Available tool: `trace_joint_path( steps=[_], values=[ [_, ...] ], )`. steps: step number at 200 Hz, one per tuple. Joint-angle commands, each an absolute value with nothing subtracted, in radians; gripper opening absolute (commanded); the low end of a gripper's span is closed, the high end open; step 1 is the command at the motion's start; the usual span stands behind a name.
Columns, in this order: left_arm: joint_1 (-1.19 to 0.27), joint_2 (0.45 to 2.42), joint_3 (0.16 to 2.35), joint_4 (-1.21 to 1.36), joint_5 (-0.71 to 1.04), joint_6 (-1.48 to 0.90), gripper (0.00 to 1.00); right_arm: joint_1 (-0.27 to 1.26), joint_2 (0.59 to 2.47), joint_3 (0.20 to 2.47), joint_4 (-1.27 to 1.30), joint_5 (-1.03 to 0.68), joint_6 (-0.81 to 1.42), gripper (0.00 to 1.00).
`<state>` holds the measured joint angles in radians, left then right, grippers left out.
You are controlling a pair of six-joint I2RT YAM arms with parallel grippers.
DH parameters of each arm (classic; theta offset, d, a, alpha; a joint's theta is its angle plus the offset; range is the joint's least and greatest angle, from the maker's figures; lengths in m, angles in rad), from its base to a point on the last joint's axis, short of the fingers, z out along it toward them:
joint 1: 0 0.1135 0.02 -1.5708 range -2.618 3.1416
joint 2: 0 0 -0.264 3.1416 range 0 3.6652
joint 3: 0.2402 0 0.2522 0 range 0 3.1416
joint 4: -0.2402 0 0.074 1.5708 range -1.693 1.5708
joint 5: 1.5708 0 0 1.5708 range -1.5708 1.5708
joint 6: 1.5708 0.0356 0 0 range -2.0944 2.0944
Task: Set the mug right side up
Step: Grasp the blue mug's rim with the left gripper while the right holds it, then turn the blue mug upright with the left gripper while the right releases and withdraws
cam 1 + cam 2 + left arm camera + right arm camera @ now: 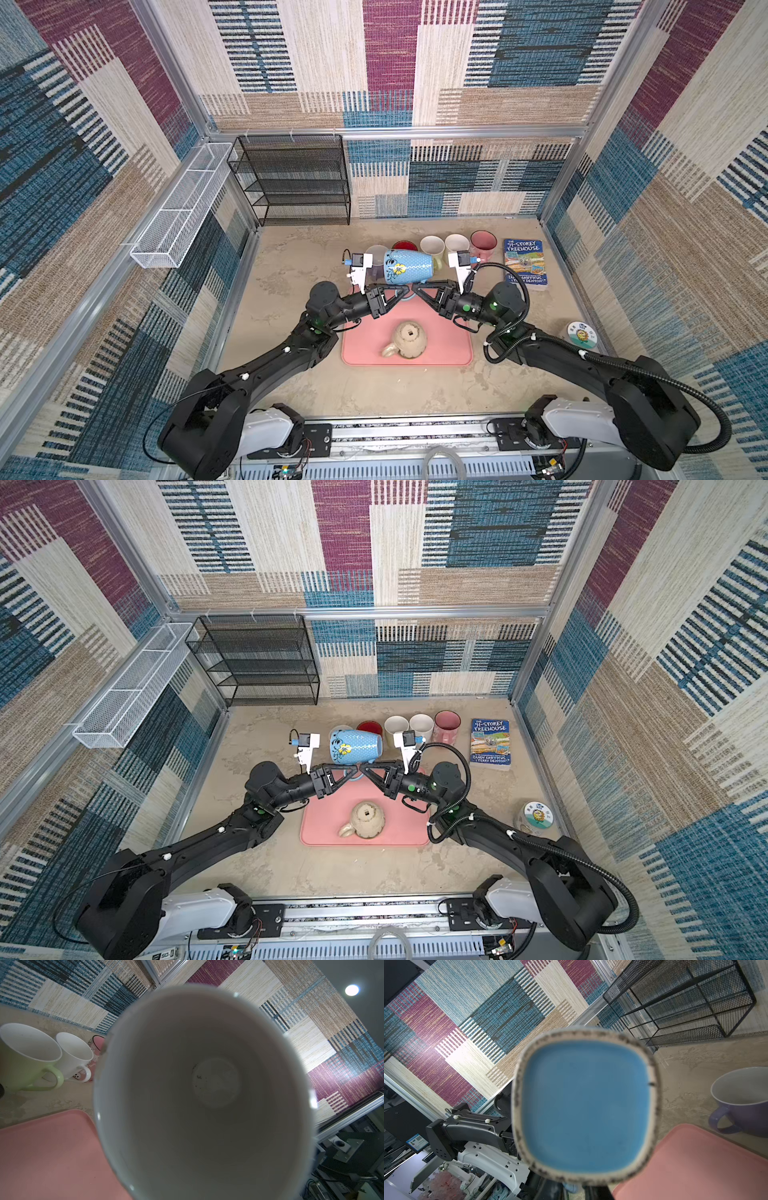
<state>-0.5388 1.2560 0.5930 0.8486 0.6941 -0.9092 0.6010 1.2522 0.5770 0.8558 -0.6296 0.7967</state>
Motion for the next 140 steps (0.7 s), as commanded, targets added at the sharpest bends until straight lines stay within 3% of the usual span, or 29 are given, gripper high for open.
trace_joint_path(
  steps=[1,18,52,104,140],
  values=[
    [-0.537,1.263,0.604,0.944,0.677,-0.911,0.07,0.603,1.265,0.587,0.917,-0.690,0.782,0.00],
    [-0.537,1.269,0.600,0.948,0.674,-0.909,0.00,0.600,1.280,0.589,0.923,-0.692,0.782,0.00],
    [-0.537,1.278,0.585,0.971,0.661,-0.913,0.00,0.588,1.298,0.586,0.916,-0.687,0.778,0.00],
    [-0.536,1.231,0.551,0.890,0.588,-0.880,0.00,0.566,1.278,0.584,0.831,-0.670,0.729,0.49],
    [-0.526,1.091,0.570,0.585,0.495,-0.788,0.00,0.551,1.221,0.564,0.710,-0.653,0.666,0.65]
  ],
)
